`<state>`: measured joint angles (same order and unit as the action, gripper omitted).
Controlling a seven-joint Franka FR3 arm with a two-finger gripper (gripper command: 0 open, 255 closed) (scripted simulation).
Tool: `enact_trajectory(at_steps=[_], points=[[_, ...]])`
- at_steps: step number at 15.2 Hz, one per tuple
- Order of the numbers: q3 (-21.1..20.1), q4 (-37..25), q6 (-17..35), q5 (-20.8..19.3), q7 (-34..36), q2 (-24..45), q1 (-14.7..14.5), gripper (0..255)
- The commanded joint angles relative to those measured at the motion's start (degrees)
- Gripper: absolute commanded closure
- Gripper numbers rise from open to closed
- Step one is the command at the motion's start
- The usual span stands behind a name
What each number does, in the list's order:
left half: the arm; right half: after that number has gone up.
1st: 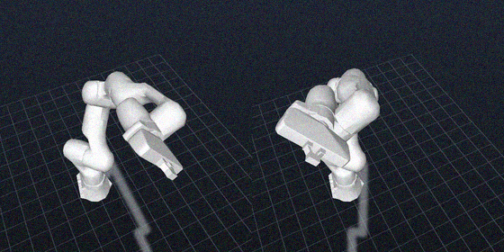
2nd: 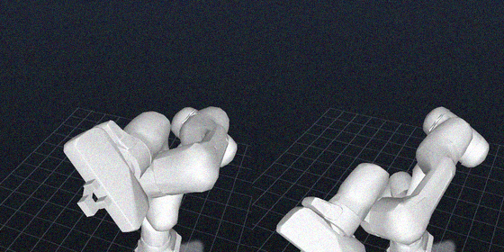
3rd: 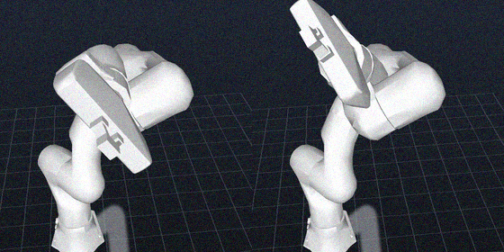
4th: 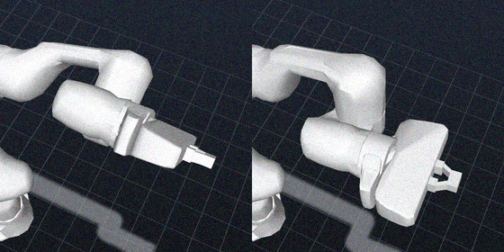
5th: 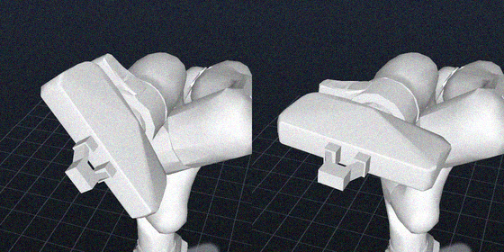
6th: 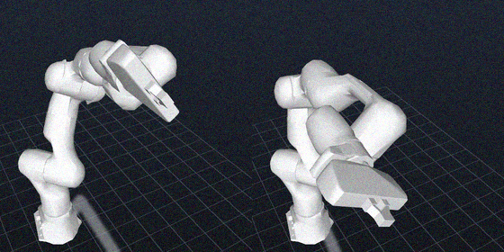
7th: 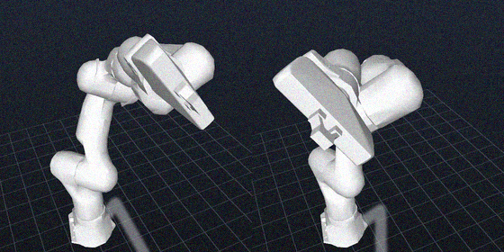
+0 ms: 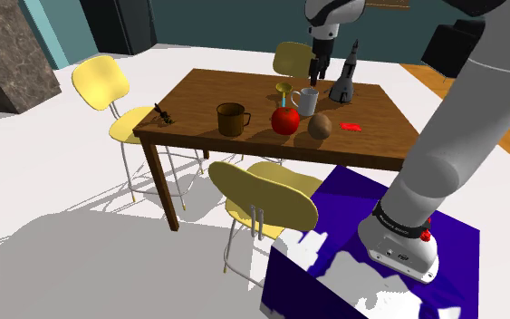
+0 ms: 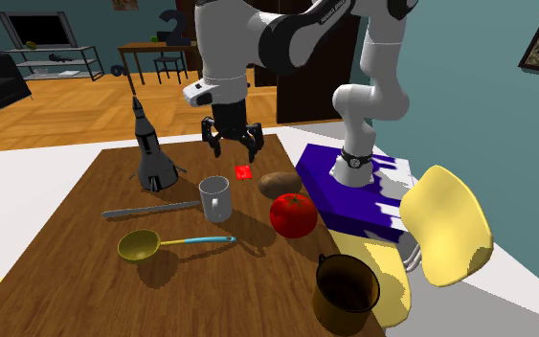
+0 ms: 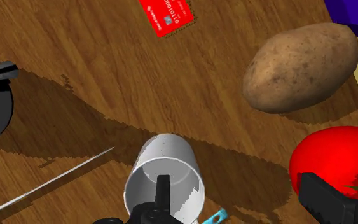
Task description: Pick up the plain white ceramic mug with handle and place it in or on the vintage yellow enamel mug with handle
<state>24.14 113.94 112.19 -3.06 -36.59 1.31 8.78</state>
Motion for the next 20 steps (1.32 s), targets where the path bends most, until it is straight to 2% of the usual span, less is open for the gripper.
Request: enact_trajectory(at_steps=[1, 7, 14, 20], points=[[0.89, -3.75, 0.6, 2.51, -2.99, 4.8, 1.09, 0], [1.19, -17.14, -0.22, 9.98, -10.29, 19.2, 6.18, 0], [0.71, -13.77, 4.59, 10.8, -10.84, 20.76, 6.47, 0], [0.67, -13.53, 4.97, 10.88, -10.89, 20.92, 6.49, 0]])
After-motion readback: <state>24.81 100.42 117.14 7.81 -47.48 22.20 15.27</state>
